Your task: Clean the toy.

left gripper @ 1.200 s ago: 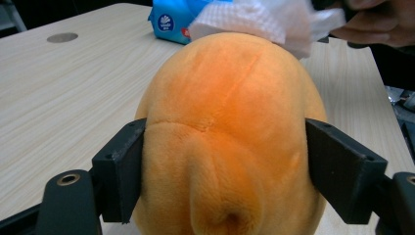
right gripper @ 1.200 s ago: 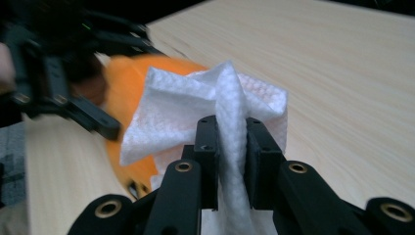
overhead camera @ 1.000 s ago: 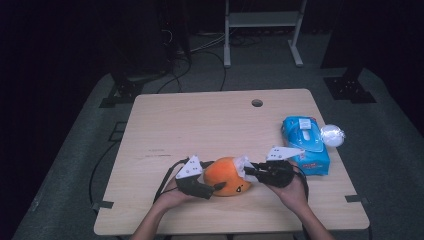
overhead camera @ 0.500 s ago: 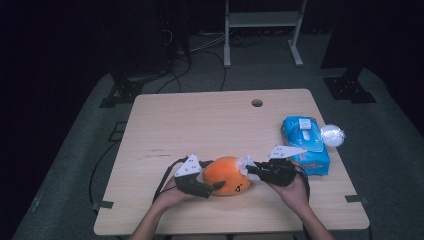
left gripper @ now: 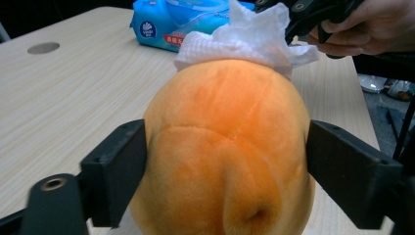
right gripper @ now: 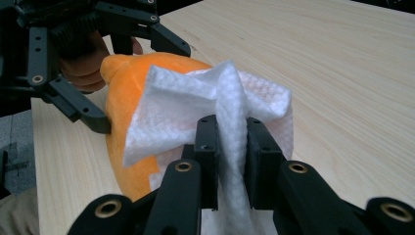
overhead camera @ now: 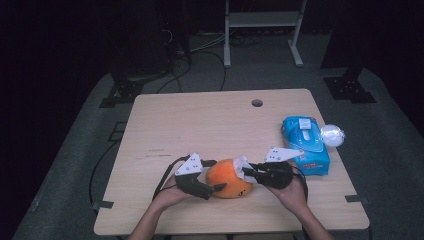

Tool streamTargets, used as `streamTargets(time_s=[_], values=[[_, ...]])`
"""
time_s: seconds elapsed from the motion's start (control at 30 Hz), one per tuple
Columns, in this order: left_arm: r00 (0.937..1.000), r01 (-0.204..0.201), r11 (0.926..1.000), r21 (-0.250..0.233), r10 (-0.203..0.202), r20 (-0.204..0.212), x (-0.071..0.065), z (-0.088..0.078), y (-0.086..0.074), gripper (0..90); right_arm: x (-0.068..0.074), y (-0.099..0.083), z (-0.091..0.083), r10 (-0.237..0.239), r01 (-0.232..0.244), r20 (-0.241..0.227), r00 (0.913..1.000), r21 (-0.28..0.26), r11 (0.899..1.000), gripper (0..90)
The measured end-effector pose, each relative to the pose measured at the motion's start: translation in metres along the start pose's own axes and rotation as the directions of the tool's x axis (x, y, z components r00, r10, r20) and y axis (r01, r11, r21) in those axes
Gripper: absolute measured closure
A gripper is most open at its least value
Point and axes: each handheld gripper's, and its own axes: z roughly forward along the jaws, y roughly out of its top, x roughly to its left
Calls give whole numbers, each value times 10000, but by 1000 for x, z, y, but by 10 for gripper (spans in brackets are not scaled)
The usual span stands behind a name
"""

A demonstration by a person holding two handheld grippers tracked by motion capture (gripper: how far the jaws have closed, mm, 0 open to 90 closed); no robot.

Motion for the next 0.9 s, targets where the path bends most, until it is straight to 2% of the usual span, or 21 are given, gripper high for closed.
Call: streamTargets(time_s=[0.13,0.33,0.4,0.47,0.53,0.57,0.7,0.8,0.9], values=[[9998,-214,9997,127,215,-52,-6,4,-1,218,6,6,-1,-269,271,221,9994,-73,9996,770],[9976,-697,9973,235,697,-6,-15,8,2,208,28,18,3,-934,926,-311,9951,-253,9954,770],[9970,-774,9964,347,774,18,-13,6,4,189,32,19,4,-1146,1143,-272,9930,-129,9934,770],[9985,-551,9982,256,551,17,-9,2,6,156,30,17,4,-1050,1048,-362,9938,-57,9945,773],[9997,-122,9994,317,128,-191,-5,1,6,104,27,13,4,-1035,1038,-371,9939,51,9946,773],[9999,45,9995,303,-41,-155,-4,1,5,104,26,13,4,-1011,1013,-367,9942,46,9948,774],[10000,-16,9989,473,19,-47,-8,4,4,231,19,15,-1,-838,838,-100,9964,-3,9965,773],[9997,-244,9981,566,245,-4,-12,4,6,268,24,17,-2,-947,947,35,9955,-104,9955,773],[9989,-460,9973,570,457,68,-19,7,8,274,36,23,0,-1189,1184,-173,9928,-257,9926,773]])
